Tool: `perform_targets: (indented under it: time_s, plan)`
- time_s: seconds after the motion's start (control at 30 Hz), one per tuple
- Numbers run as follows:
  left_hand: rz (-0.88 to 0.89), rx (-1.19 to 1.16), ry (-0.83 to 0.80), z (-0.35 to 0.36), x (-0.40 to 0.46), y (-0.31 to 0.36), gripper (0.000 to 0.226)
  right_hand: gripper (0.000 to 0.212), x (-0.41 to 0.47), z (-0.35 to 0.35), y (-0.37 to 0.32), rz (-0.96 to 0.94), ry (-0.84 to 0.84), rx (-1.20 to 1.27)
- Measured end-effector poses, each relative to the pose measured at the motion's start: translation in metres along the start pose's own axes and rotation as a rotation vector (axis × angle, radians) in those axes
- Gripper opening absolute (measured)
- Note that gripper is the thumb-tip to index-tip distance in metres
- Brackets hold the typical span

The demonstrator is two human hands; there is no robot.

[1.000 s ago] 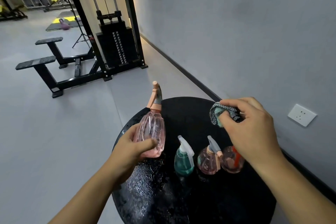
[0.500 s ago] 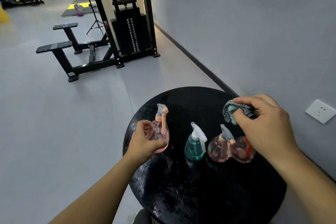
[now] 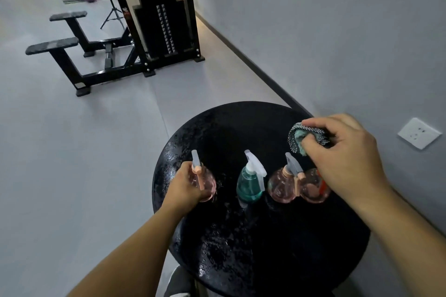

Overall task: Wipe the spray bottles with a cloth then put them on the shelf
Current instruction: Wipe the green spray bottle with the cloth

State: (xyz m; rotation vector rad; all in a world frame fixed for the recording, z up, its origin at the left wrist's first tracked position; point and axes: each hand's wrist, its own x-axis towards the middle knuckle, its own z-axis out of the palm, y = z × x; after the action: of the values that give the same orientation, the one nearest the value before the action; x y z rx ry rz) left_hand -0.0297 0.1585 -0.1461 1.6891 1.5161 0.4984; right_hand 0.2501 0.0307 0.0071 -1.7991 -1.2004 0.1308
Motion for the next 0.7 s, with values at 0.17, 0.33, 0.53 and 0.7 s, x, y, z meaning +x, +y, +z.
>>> perform_targets:
  time_s: [0.17,0.33,0.53,0.7]
  plan:
    - [-0.004,0.002,0.020,0.004,0.001,0.000,0.057,0.025,0.000,-0.001,0.005,0.002,-0.007,-0.005]
    - [-0.064,0.010,-0.008,0.005,0.007,-0.003,0.071,0.024,0.000,-0.005,0.007,0.009,-0.021,-0.018]
    - [-0.136,0.219,-0.101,-0.012,0.012,-0.009,0.120,0.025,0.000,-0.009,0.006,0.008,0.010,-0.007]
    - [-0.212,0.344,-0.041,-0.050,0.004,0.008,0.115,0.025,-0.004,-0.014,0.003,-0.013,0.011,-0.002]
